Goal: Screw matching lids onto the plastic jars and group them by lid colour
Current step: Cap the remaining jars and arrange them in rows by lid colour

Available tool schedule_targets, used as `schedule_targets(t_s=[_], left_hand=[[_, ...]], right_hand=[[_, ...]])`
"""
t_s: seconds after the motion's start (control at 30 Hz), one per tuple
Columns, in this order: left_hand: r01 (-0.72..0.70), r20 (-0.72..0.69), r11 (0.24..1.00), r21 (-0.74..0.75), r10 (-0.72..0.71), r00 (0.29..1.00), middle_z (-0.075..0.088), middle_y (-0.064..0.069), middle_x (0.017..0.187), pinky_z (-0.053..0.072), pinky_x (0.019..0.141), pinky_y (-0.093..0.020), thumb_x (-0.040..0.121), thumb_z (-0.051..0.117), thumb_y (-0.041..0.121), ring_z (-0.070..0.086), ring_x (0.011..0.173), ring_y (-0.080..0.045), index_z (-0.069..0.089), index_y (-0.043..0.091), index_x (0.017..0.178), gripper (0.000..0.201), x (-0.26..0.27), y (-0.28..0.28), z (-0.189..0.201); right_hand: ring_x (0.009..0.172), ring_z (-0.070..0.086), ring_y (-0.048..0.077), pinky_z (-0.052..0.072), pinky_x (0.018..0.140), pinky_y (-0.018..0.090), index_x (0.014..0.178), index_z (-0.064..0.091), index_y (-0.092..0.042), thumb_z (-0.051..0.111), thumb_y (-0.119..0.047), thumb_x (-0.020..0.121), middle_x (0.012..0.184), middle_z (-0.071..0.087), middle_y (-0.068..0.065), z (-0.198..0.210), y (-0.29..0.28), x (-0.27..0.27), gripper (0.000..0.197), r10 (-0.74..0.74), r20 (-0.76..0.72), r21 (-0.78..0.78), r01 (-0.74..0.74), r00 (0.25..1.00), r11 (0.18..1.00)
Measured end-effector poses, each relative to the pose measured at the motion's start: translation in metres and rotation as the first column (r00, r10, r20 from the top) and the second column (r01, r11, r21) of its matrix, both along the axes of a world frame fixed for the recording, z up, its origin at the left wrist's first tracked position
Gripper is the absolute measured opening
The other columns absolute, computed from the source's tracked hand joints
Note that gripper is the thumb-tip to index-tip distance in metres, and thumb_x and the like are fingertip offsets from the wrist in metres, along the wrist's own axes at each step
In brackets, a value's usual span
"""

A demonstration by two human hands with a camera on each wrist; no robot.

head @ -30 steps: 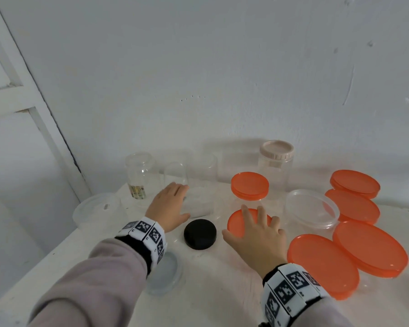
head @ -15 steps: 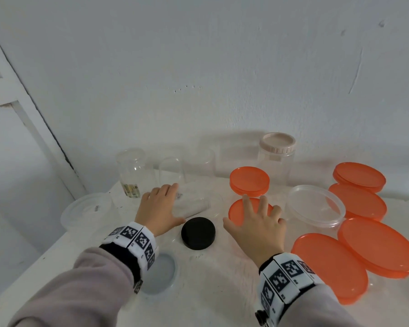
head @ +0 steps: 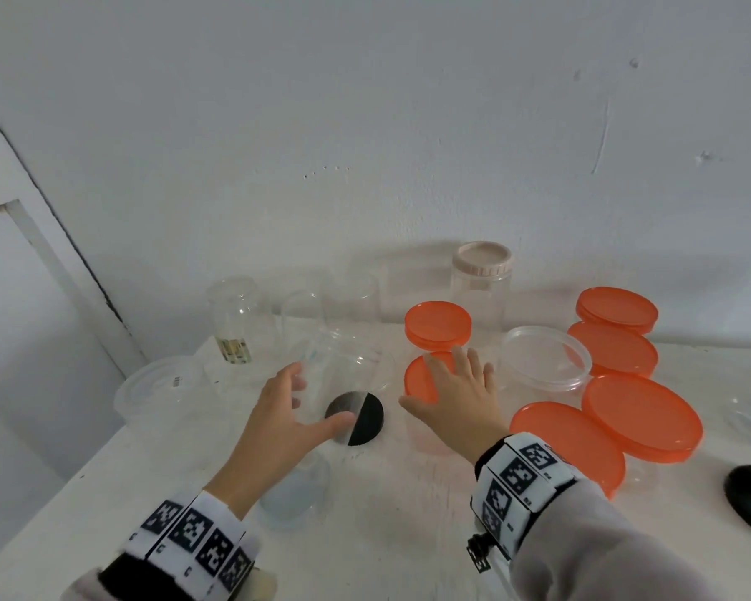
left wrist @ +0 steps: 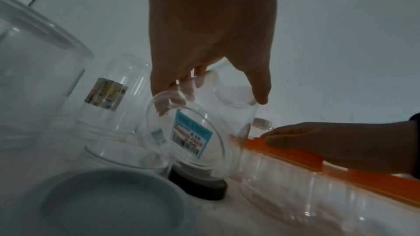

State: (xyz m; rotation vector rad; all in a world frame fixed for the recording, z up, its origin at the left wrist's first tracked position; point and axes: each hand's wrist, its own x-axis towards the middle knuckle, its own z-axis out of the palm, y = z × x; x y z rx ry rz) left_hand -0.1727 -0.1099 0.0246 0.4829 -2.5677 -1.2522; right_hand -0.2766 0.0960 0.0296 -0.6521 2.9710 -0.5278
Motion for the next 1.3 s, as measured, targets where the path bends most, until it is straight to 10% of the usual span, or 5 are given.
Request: schedule_targets(t_s=[0.23,0.43,0.73,1.0,1.3], left_hand=[[0.138,0.01,0.985,0.103,-0.14,0.99,0.048,0.01,0.129,0.041,0.101,-0.03,0.043,0.074,0.068,0.05,0.119,-0.012,0.032,0.029,0.143,0.114,0.013,0.044,0.002],[0.222,0.04,0.969,0.106,-0.227,0.973,0.047,0.016,0.136,0.038,0.095,-0.02,0.047,0.078,0.064,0.047,0.121,-0.005,0.031,0.03,0.145,0.114,0.017,0.077,0.0],[0.318,0.064,0.944,0.084,-0.323,0.944,0.051,0.02,0.119,0.039,0.084,-0.01,0.061,0.085,0.047,0.045,0.11,0.012,0.035,0.044,0.118,0.076,0.027,0.112,-0.005],[0.367,0.04,0.92,0.136,-0.376,0.926,0.04,0.026,0.13,0.034,0.104,-0.02,0.061,0.087,0.039,0.042,0.122,0.005,0.023,0.048,0.132,0.096,0.03,0.122,-0.018],[0.37,0.005,0.914,0.169,-0.376,0.927,0.035,0.032,0.13,0.037,0.098,-0.02,0.053,0.086,0.054,0.04,0.122,0.0,0.016,0.066,0.113,0.093,0.028,0.116,-0.023]], right_hand=[[0.139,0.023,0.015,0.03,0.105,0.028,0.142,0.041,-0.029,0.064,-0.031,0.09,0.151,0.025,-0.005,0.036,0.072,0.026,0.057,0.107,-0.141,-0.412,-0.156,0.984,0.898],[0.118,0.045,0.026,0.035,0.09,0.031,0.127,0.058,-0.014,0.068,-0.015,0.087,0.126,0.048,0.002,0.033,0.182,0.005,0.041,-0.266,-0.281,-0.507,0.092,0.922,0.857],[0.127,0.034,0.038,0.032,0.103,0.047,0.139,0.043,-0.01,0.066,-0.029,0.088,0.136,0.043,0.019,-0.019,0.283,-0.003,0.059,-0.55,0.07,-0.176,0.553,0.832,0.814],[0.137,0.029,0.035,0.03,0.109,0.037,0.152,0.01,-0.025,0.064,-0.056,0.084,0.151,0.023,0.008,-0.027,0.296,0.003,0.093,-0.533,0.294,0.293,0.456,0.793,0.84],[0.122,0.037,0.043,0.038,0.1,0.045,0.144,0.036,-0.024,0.069,-0.044,0.082,0.133,0.037,0.016,-0.012,0.284,-0.001,0.073,-0.623,0.223,-0.108,0.655,0.749,0.748]])
